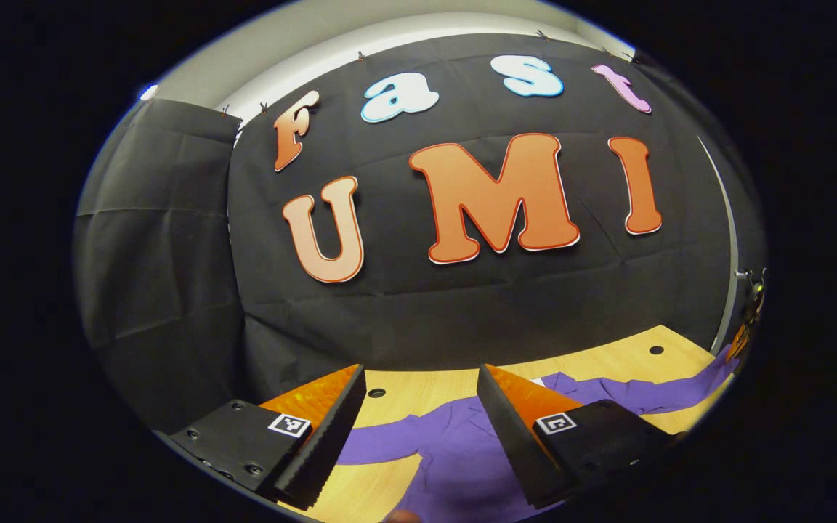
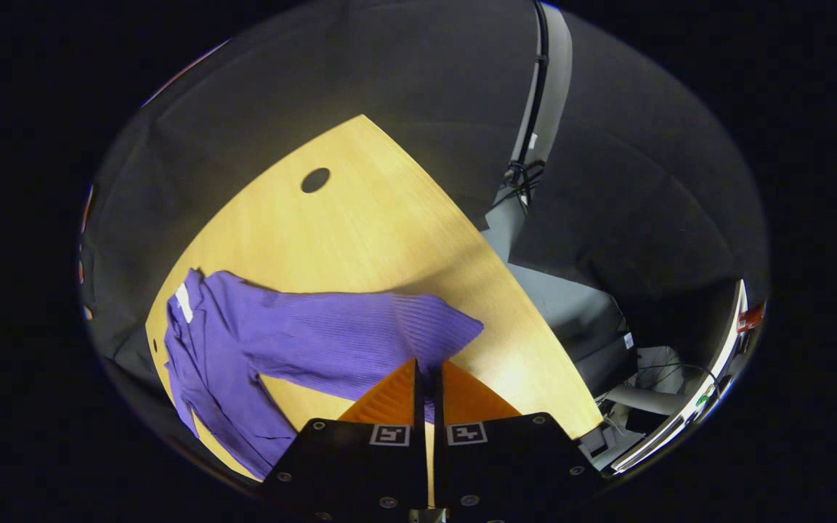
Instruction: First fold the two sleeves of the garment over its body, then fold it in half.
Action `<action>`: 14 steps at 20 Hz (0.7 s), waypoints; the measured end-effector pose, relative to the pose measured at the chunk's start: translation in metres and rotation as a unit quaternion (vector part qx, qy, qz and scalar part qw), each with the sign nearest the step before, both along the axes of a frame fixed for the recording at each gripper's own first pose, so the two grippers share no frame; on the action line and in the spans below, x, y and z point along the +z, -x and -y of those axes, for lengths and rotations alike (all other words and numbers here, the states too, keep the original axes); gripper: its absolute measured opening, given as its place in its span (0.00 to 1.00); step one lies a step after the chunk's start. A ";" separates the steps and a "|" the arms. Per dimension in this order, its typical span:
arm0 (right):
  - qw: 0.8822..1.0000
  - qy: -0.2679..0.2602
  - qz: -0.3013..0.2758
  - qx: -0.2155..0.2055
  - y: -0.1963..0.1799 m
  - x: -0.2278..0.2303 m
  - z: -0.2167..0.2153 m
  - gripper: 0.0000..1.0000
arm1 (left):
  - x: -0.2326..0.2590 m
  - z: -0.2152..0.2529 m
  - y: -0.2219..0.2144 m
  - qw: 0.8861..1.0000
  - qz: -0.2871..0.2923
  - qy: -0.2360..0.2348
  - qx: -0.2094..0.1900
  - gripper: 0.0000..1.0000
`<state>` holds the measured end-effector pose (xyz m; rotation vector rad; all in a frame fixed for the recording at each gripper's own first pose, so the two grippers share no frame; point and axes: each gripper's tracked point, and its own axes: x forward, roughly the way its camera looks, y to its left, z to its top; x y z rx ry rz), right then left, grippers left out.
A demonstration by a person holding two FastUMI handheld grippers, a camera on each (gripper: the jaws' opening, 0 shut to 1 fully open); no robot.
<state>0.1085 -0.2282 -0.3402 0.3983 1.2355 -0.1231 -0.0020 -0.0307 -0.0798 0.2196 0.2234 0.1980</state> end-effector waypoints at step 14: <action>0.993 0.003 0.091 0.079 -0.022 0.130 -0.143 0.04 | -0.012 -0.102 0.005 1.000 -0.011 0.027 -0.003 0.96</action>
